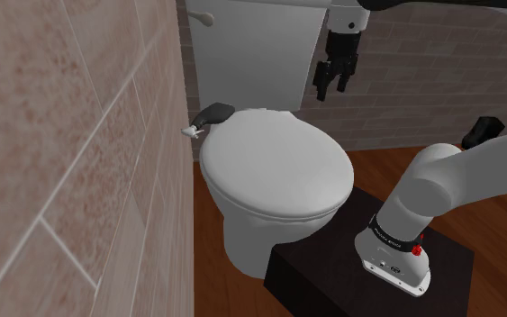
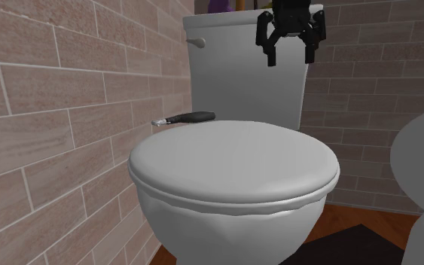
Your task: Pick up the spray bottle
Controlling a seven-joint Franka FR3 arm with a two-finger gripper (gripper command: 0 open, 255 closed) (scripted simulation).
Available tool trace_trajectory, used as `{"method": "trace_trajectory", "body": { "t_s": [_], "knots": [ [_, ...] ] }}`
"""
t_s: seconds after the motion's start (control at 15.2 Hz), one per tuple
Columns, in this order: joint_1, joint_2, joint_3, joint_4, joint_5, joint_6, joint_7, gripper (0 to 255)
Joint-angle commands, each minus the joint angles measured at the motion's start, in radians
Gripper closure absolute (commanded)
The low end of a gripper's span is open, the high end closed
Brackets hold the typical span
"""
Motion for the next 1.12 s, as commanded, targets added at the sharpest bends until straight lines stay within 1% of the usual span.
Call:
{"method": "trace_trajectory", "body": {
  "t_s": [0.0,0.33,0.59,0.86,1.06],
  "knots": [
    [0.0,0.0,0.0,0.0,0.0,0.0,0.0,0],
    [-0.013,0.109,0.105,0.019,0.067,0.099,0.207,0],
    [-0.03,0.222,0.184,0.064,0.097,0.178,0.369,0],
    [-0.05,0.354,0.256,0.134,0.1,0.249,0.532,0],
    [-0.065,0.464,0.304,0.204,0.082,0.293,0.657,0]
  ]
}}
